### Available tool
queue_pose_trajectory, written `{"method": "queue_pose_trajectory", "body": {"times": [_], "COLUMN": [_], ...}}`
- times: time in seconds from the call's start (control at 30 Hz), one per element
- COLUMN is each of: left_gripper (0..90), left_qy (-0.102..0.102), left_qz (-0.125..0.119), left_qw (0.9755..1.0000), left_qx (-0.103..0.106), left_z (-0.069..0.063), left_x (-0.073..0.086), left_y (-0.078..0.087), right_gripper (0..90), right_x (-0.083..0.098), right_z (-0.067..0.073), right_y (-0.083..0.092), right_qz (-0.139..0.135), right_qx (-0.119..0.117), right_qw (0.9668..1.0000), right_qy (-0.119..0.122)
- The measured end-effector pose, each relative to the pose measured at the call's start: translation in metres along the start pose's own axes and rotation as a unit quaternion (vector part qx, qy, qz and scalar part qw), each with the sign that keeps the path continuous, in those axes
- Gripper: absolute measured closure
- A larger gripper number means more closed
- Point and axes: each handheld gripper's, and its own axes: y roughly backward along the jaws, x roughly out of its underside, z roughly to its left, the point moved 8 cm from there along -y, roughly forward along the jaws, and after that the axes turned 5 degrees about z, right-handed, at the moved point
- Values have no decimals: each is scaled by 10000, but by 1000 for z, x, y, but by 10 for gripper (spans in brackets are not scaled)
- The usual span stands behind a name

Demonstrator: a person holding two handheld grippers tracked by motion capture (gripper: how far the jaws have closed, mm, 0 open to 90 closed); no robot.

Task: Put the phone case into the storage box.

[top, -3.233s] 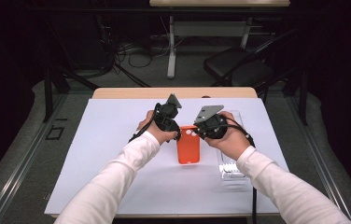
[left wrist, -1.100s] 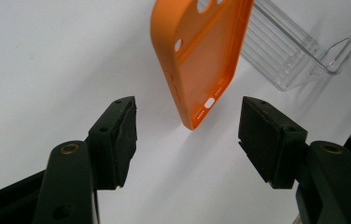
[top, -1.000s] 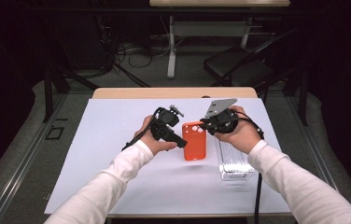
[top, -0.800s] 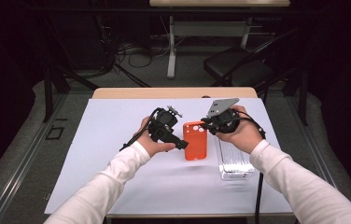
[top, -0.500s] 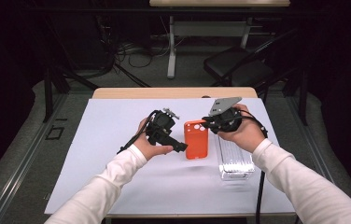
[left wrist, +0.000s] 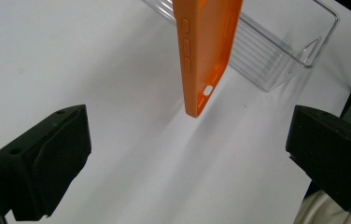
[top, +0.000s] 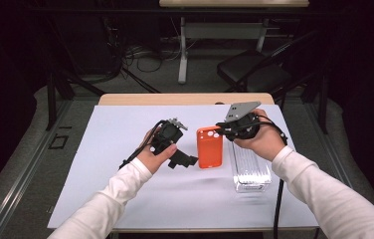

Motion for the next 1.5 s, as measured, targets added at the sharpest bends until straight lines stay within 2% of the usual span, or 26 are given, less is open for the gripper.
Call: {"method": "queue_pose_trajectory", "body": {"times": [0.07, 0.3, 0.8, 0.97, 1.17, 1.33, 1.5], "left_gripper": [5, 5, 5, 4, 5, 5, 4], "left_qy": [41, -54, -80, -87, -92, -48, -54], "left_qz": [-51, -120, -117, -148, -164, -187, -187], "left_qw": [10000, 9999, 9999, 9998, 9998, 9998, 9998], "left_qx": [9, -3, 17, 41, 43, 62, 79], "left_z": [-1, -1, 1, 1, 3, 5, 5], "left_x": [0, 1, 2, 2, 3, 3, 4], "left_y": [1, 5, 7, 9, 12, 13, 13], "right_gripper": [798, 798, 798, 798, 799, 799, 799], "right_x": [-1, -4, -10, -11, -10, -8, -3], "right_z": [0, 1, -5, -13, -26, -39, -54], "right_y": [1, 2, 7, 10, 15, 20, 27], "right_qz": [-2, -36, -163, -216, -171, -122, -99], "right_qx": [1, -4, -58, -71, 19, 94, 151], "right_qw": [10000, 9999, 9995, 9996, 9998, 9998, 9998], "right_qy": [32, 103, 260, 182, 133, 87, -55]}}
